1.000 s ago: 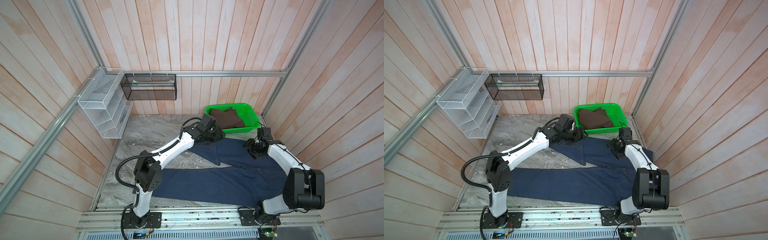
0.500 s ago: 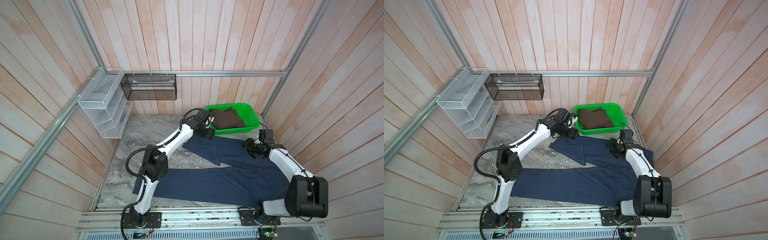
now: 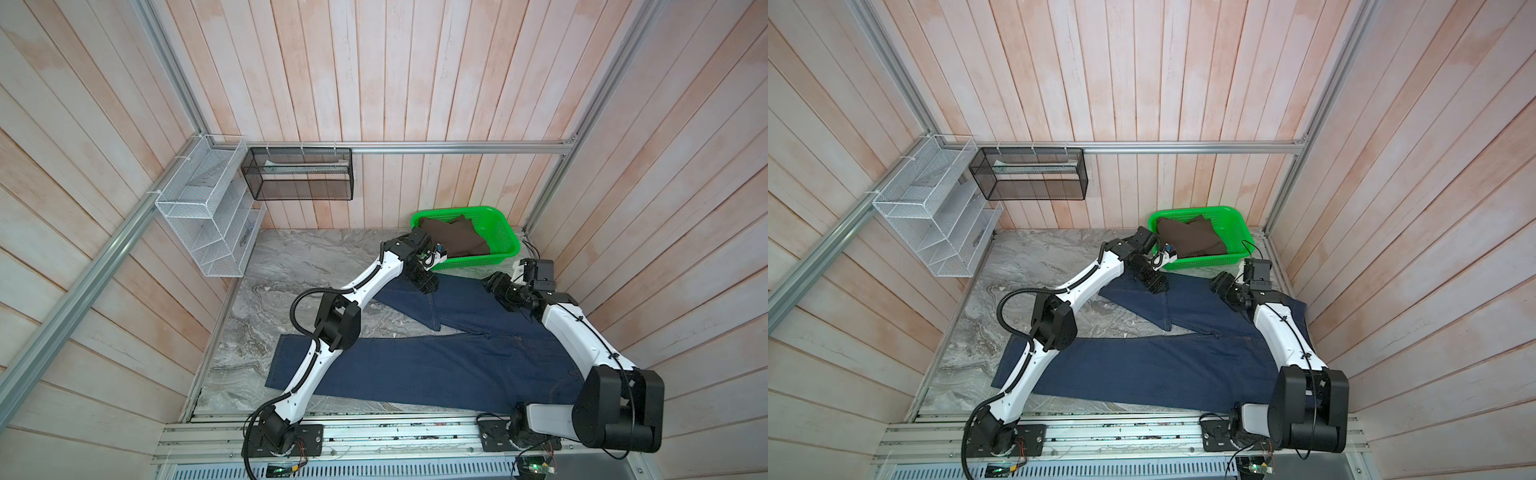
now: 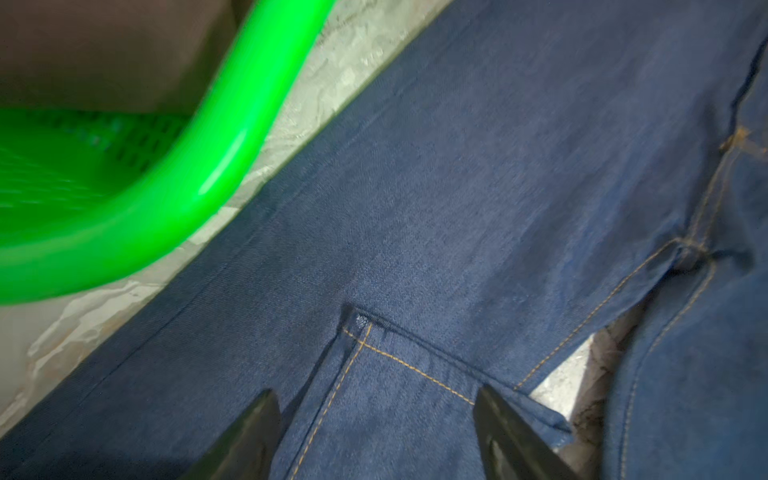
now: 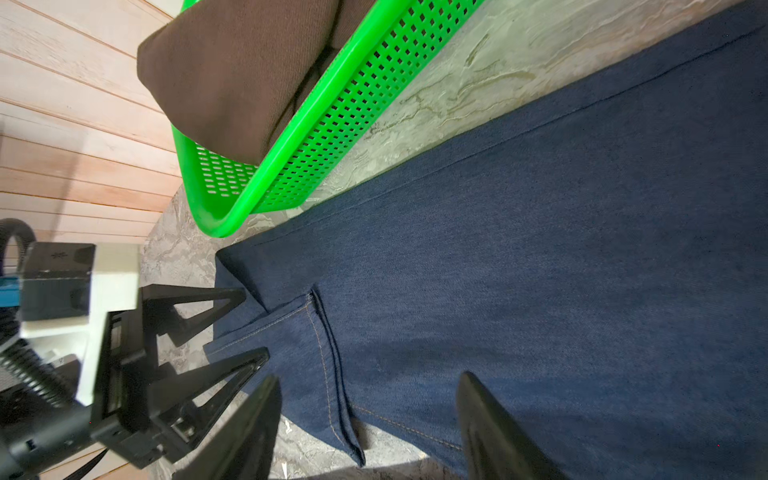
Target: Fold and stack the trousers
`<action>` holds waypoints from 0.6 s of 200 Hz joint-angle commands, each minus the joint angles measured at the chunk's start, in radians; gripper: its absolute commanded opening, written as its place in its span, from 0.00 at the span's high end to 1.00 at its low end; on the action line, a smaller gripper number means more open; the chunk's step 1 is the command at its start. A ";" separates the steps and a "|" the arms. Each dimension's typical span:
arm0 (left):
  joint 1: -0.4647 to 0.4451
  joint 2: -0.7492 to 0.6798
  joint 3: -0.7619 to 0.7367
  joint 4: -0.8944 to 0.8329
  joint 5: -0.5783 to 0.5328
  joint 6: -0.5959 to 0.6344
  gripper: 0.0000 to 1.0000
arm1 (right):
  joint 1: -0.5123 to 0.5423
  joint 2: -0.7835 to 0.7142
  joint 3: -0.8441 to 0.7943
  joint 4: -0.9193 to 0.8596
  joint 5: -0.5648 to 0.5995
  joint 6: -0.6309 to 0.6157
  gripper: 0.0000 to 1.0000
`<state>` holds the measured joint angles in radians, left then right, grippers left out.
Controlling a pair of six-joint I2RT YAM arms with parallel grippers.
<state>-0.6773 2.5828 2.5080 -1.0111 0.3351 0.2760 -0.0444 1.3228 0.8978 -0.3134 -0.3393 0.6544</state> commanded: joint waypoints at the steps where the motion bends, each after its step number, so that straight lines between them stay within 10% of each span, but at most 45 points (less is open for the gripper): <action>1: -0.015 0.059 0.018 0.004 -0.007 0.055 0.24 | -0.007 0.001 -0.011 0.016 -0.026 -0.016 0.33; 120: -0.041 0.125 0.019 0.051 -0.087 0.080 0.43 | -0.008 0.012 -0.026 0.033 -0.046 -0.016 0.33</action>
<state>-0.7147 2.6778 2.5088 -0.9573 0.2703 0.3313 -0.0475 1.3258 0.8791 -0.2932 -0.3687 0.6506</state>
